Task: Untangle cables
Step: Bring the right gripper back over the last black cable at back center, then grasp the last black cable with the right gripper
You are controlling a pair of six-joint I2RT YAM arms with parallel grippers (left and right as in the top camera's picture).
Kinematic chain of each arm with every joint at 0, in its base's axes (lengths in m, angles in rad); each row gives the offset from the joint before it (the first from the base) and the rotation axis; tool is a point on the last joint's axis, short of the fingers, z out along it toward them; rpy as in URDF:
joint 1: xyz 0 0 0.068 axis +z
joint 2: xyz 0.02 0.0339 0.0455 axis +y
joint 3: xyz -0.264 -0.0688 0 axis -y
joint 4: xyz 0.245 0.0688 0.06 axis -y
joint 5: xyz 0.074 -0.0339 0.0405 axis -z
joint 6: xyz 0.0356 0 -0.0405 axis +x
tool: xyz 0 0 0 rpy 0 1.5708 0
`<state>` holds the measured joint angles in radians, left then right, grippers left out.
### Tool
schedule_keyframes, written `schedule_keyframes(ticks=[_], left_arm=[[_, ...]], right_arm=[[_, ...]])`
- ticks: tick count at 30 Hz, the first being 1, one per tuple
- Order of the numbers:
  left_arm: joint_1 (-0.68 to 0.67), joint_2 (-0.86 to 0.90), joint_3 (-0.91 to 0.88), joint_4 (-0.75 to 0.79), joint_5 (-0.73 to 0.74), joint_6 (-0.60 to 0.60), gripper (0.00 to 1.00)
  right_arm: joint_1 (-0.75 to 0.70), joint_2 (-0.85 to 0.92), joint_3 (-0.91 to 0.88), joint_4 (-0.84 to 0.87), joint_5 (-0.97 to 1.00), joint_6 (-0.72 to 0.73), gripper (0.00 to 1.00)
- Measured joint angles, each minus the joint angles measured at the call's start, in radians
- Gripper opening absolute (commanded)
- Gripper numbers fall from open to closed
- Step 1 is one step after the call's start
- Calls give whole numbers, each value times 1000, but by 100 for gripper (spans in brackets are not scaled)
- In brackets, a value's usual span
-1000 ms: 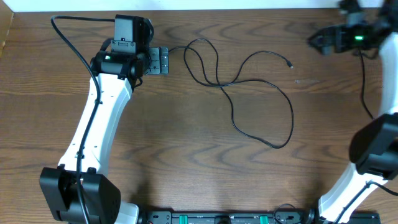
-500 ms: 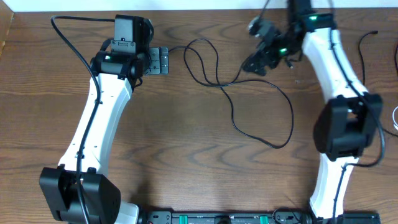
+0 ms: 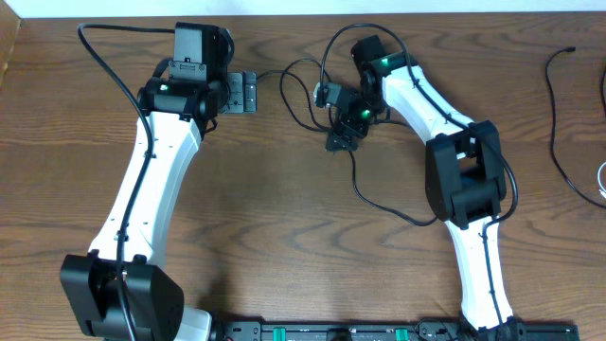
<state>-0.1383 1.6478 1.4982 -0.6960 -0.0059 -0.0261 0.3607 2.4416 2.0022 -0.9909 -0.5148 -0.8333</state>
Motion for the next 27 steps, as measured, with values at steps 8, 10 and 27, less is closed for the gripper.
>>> schedule_keyframes(ticks=[8,10,27], left_arm=[[0,0,0,0,0,0,93],[0,0,0,0,0,0,93],[0,0,0,0,0,0,93]], right_arm=[[5,16,20,-3,44,-7,54],[7,17,23,-2,69,9,45],[17,17,33,0,181,92,47]])
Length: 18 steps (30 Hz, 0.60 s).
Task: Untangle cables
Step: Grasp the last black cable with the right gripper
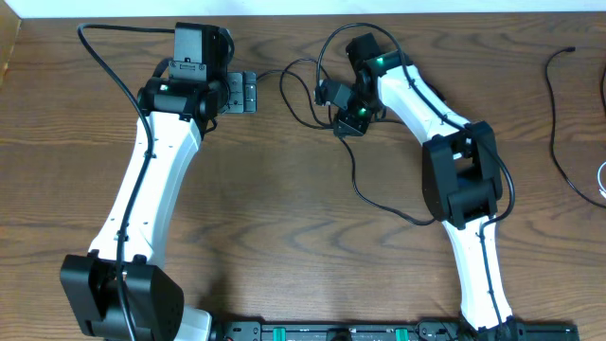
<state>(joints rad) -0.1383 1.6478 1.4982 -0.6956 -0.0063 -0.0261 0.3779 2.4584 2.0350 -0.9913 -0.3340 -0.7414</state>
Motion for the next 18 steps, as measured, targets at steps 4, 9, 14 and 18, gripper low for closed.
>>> schedule_keyframes(ticks=[4,9,14,18], left_arm=[[0,0,0,0,0,0,93],[0,0,0,0,0,0,93],[0,0,0,0,0,0,93],[0,0,0,0,0,0,93]], right_arm=[[7,-2,5,-6,19,46,60],[24,-4,13,-35,42,102,61],[43,-7,13,-45,77,204,56],[61,-8,13,-40,104,286,50]])
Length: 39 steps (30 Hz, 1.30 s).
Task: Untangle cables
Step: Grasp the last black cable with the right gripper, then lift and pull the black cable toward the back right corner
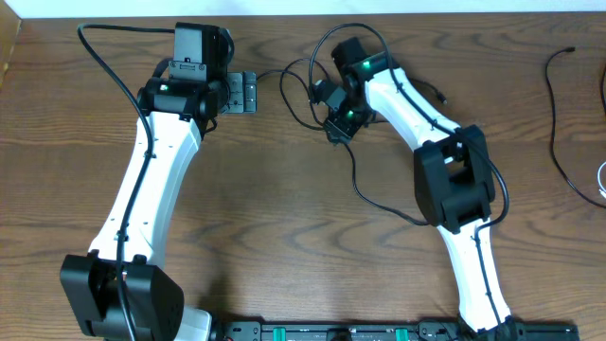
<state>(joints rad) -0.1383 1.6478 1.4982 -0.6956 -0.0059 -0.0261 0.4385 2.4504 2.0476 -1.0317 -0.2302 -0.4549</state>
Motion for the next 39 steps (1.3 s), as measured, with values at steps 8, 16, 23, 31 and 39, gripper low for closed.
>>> schedule_keyframes(ticks=[8,16,23,31,39], left_arm=[[0,0,0,0,0,0,93],[0,0,0,0,0,0,93],[0,0,0,-1,0,0,93],[0,0,0,-1,0,0,93],[0,0,0,-2,0,0,93]], right_arm=[[38,-19,-39,47,99,55,46],[61,-63,-145,159,145,74,13],[63,-75,-173,195,130,92,1],[58,-65,-183,348,142,188,1],[-2,-24,-107,372,319,275,1]])
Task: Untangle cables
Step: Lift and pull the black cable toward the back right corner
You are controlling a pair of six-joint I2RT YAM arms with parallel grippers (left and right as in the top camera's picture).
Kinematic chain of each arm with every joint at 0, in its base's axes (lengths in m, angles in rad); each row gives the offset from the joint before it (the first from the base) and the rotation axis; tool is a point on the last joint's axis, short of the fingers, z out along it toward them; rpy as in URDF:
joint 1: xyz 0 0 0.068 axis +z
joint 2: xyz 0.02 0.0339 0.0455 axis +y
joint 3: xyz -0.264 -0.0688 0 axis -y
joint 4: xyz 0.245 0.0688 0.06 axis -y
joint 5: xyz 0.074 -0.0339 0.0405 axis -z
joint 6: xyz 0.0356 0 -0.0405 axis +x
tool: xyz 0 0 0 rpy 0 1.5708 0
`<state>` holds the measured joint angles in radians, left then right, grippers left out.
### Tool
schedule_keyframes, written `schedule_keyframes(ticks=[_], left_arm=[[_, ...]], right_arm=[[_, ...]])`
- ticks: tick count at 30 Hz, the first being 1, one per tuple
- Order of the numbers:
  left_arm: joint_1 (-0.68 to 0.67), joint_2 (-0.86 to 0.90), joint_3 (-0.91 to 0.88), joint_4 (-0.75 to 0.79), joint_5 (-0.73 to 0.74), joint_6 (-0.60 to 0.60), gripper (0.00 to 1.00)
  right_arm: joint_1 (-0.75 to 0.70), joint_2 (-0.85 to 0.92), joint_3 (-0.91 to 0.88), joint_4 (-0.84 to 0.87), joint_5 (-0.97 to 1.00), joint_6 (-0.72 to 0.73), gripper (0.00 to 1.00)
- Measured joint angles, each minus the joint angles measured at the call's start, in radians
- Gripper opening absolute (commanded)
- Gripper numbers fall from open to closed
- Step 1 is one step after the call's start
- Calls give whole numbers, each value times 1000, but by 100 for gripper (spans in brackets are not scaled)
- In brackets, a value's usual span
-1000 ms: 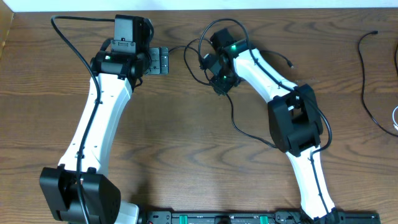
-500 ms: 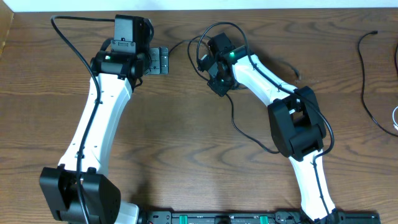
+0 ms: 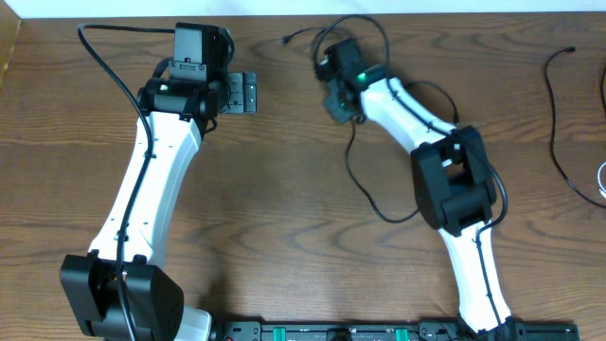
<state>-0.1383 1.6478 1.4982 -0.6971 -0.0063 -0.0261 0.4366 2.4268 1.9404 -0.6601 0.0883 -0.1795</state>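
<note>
A long black cable [image 3: 348,156] runs from its free end [image 3: 287,40] past my right wrist. It loops at the table's back edge, then trails down the middle toward the right arm's base. My right gripper [image 3: 337,100] sits on this cable near the back centre and appears shut on it. My left gripper [image 3: 248,93] rests at the back left of centre; its jaws look apart, with nothing in them and no cable touching them.
A second black cable [image 3: 554,104] lies along the far right of the wooden table [image 3: 284,237], with a white cable [image 3: 601,185] at the right edge. The arms' bases and a black rail [image 3: 379,332] line the front edge.
My right gripper has moved up toward the back edge with the cable. The cable's end, which lay at the left gripper, now lies free further back. The left arm has not moved.
The cable first lay in loops between the two grippers, one end at my left gripper and my right gripper on the tangle. My right gripper then shifted slightly left and back. Now the loops are drawn out and the end is away from the left gripper.
</note>
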Motion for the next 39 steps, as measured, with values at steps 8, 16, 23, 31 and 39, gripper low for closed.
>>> schedule_keyframes(ticks=[8,16,23,31,39], left_arm=[[0,0,0,-1,0,0,93],[0,0,0,-2,0,0,93],[0,0,0,-2,0,0,93],[0,0,0,-2,0,0,93],[0,0,0,-2,0,0,93]], right_arm=[[-202,76,138,-31,169,-9,1],[-362,119,345,-43,254,-89,1],[-389,119,541,50,286,-113,1],[-380,119,613,293,285,-294,1],[-340,119,621,341,90,-621,17]])
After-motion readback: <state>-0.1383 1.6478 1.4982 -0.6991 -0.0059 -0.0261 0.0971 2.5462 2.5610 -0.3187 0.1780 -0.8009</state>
